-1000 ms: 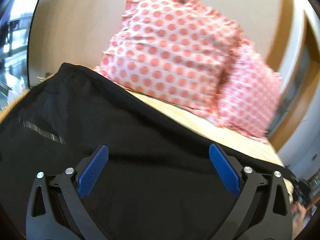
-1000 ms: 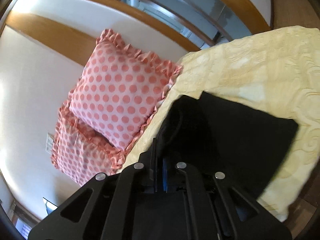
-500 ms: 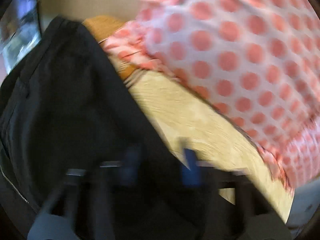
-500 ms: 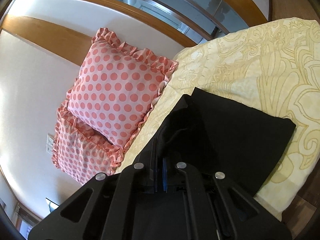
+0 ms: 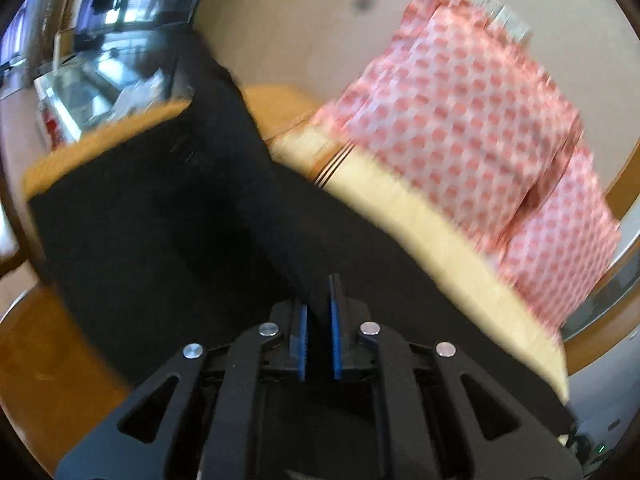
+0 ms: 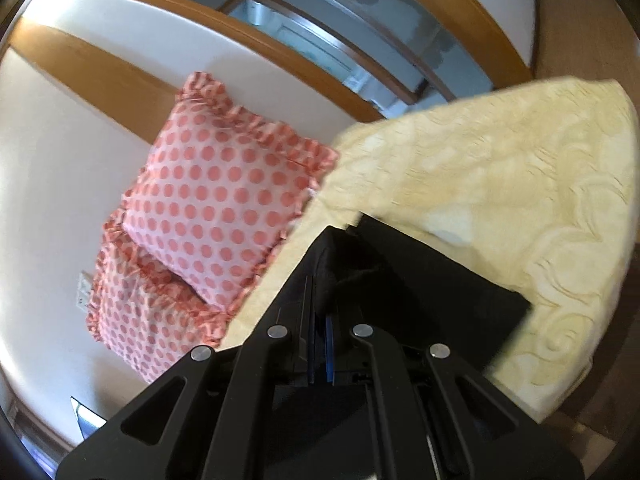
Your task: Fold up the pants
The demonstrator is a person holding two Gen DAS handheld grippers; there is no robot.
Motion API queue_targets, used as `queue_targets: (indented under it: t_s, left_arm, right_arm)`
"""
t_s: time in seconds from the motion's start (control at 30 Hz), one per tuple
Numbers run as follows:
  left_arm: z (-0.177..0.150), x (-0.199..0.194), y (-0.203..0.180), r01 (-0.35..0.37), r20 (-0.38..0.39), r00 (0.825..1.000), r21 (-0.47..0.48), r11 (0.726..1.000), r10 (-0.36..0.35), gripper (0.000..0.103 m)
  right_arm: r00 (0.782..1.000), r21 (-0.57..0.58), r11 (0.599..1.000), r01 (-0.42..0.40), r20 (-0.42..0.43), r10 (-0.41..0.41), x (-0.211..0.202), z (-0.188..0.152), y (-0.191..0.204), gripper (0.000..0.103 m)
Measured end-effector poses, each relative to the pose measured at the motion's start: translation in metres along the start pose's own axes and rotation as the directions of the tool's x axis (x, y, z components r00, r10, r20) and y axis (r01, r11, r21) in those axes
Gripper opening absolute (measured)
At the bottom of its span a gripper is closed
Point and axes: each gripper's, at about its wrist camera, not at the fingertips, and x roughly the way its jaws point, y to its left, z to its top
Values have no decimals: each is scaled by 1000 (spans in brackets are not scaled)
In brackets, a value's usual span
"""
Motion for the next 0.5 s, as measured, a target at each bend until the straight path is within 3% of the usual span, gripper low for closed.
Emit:
queue_targets:
  t_s: [0.07, 0.13, 0.3, 0.4, 0.5]
  left_arm:
    - [-26, 6, 21, -11, -47, 999, -54, 998, 8, 9]
    - [-40, 7, 31, -2, -44, 999, -82, 997, -1, 9]
    - [-42, -1, 27, -16, 11, 1000, -47, 999, 17, 15]
    - [-38, -1, 26, 2, 10, 1000, -52, 999, -1, 15]
    - [-41, -2, 23, -4, 24, 1000, -29, 1000, 5, 11]
  right_arm:
    - [1000, 16, 1000, 11, -8, -10, 2, -2, -6, 4]
    - [1000, 27, 999, 19, -14, -18, 2, -4, -11, 4]
    - [999, 35, 999, 38, -31, -37, 5, -3, -15, 4]
    - [1000, 56, 998, -15, -6, 16, -6, 0, -11, 4]
    - [1000, 2, 1000, 13, 16, -13, -14, 1, -1, 4]
